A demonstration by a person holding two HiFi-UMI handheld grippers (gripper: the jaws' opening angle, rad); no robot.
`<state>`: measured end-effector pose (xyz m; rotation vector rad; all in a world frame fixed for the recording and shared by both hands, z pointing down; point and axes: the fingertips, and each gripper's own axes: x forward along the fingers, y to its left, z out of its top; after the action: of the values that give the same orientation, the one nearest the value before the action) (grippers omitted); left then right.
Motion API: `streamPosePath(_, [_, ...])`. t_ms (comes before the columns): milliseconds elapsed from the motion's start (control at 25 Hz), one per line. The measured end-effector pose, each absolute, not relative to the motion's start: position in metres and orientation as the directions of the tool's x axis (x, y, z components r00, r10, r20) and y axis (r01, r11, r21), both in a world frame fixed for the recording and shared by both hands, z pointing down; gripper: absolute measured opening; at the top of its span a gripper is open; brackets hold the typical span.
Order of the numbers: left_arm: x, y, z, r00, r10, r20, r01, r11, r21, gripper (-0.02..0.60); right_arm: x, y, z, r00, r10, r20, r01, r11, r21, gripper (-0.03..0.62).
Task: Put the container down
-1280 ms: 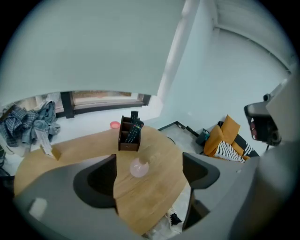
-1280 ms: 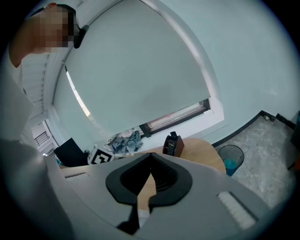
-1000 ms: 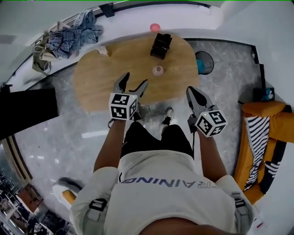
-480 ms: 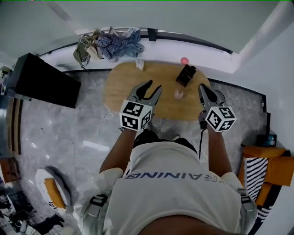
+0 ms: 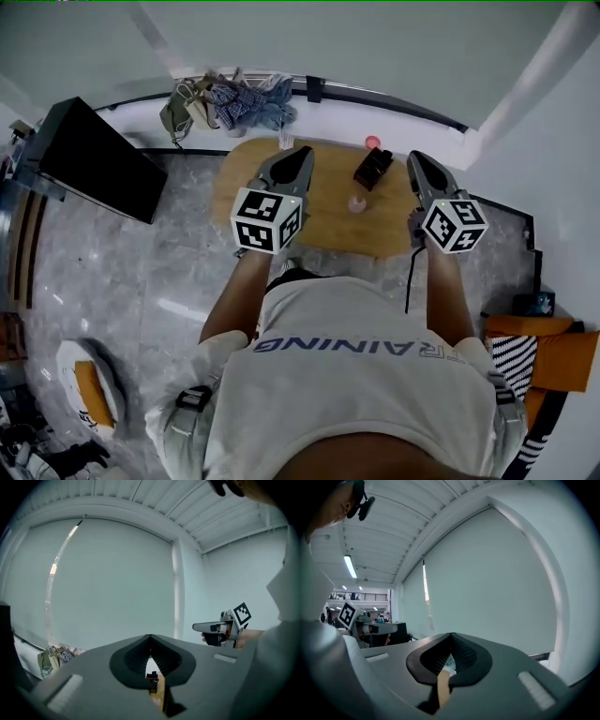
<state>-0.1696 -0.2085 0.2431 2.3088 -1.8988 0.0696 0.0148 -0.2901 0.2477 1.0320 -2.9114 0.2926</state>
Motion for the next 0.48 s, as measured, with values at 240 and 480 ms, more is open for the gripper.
streamPosePath(240, [-0.161, -0.215, 0.238, 0.203, -0.971, 0.126, -0.976, -0.191, 0.101, -0.002, 0.021, -0.289, 0.239, -0.774, -0.626, 0.097, -0.634, 0.763, -0.129, 0.014])
streamPosePath(480, [-0.155, -0.222, 0.242, 0.204, -0.970, 0.133, -0.975, -0.189, 0.117, -0.002, 0.027, -0.293, 0.256, -0.756, -0.639, 0.142, -0.655, 0.740, -0.155, 0.014])
